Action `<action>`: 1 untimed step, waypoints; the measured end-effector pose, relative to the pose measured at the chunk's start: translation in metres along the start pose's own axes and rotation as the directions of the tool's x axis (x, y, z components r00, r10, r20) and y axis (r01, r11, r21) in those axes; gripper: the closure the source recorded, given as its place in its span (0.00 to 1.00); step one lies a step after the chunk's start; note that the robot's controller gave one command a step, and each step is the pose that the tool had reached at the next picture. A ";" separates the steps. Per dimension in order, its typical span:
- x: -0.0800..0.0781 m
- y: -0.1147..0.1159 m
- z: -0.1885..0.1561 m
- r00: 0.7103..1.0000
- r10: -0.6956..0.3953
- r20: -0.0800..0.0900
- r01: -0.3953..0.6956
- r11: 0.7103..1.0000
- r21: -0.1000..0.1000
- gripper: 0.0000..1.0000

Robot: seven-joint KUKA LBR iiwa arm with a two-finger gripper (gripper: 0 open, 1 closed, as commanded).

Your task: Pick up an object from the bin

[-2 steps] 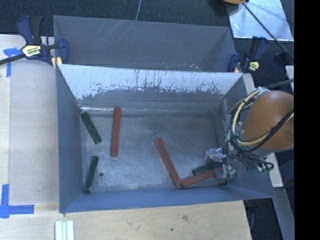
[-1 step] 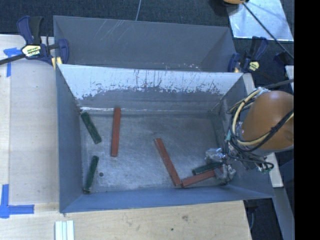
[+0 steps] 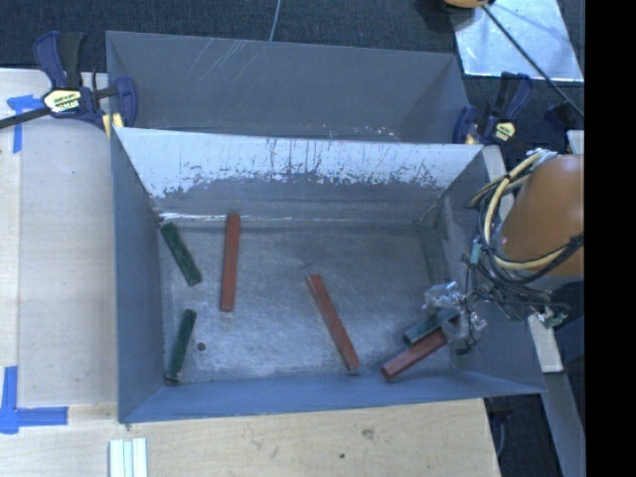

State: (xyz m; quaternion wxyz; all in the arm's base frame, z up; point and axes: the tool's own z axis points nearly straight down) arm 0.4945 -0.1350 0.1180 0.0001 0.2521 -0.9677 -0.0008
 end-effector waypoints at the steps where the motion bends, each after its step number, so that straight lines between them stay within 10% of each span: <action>1: -0.035 0.005 -0.051 1.000 0.006 0.007 -0.006 1.000 0.006 1.00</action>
Offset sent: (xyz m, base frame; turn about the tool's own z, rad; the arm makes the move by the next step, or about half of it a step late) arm 0.0093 -0.0107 0.1247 -0.0448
